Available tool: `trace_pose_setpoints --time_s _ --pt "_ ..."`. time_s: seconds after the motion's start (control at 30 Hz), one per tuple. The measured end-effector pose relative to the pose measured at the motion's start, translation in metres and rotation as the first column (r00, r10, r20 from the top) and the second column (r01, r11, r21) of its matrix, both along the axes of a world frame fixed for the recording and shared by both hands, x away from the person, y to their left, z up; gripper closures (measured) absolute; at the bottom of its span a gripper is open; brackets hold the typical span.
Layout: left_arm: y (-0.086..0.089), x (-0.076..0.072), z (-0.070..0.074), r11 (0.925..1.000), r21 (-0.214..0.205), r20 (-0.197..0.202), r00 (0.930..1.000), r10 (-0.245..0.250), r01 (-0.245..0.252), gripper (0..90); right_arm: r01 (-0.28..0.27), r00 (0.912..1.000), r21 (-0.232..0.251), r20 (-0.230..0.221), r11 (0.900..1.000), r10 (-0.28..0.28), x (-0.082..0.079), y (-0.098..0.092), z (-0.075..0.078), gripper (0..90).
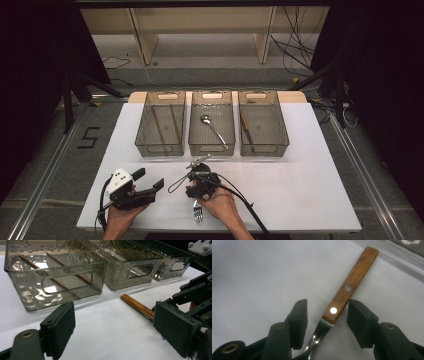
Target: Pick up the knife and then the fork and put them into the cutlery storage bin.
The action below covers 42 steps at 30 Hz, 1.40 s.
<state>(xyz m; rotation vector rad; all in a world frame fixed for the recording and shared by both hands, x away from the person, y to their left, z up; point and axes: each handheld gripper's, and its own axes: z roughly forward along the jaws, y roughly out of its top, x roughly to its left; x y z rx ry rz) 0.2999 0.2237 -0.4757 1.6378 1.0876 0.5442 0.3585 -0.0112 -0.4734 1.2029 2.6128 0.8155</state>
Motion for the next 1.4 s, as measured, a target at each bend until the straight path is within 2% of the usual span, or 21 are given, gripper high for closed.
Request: trace_pose_setpoints --time_s 0.17,0.23,0.57,0.87,0.93,1.23,1.4 --pt "0.000 0.000 0.000 1.0000 0.000 0.000 1.0000 0.000 0.000 17.7 0.007 0.9999 -0.040 0.011 0.9992 -0.006 0.000 0.001 -0.005 58.3" --pt "0.000 0.000 0.000 1.0000 0.001 0.000 1.0000 -0.001 0.001 17.7 0.009 0.9999 -0.042 0.014 0.9991 -0.008 0.000 0.001 -0.005 59.3" --pt "-0.001 0.000 0.000 1.0000 0.001 0.000 1.0000 -0.003 0.003 17.7 0.012 0.9998 -0.054 0.018 0.9985 -0.011 0.002 -0.001 -0.005 75.8" --pt "-0.001 0.000 0.000 1.0000 0.000 -0.001 1.0000 -0.002 0.002 17.7 -0.028 0.9996 -0.016 -0.004 0.9995 0.028 0.005 -0.008 -0.004 78.5" --pt "-0.001 0.000 0.000 1.0000 0.000 -0.001 1.0000 -0.002 0.002 17.8 -0.037 0.9993 -0.004 0.003 0.9993 0.037 0.004 -0.008 -0.002 78.5" --pt "-0.001 0.000 0.000 1.0000 0.004 -0.001 1.0000 -0.005 0.005 17.7 -0.052 0.9984 0.047 0.024 0.9975 0.051 0.005 -0.019 0.014 78.6" --pt "-0.001 0.000 -0.001 1.0000 0.001 -0.001 1.0000 -0.007 0.007 17.7 -0.056 0.9978 0.102 0.041 0.9932 0.052 0.006 -0.029 0.028 78.6"
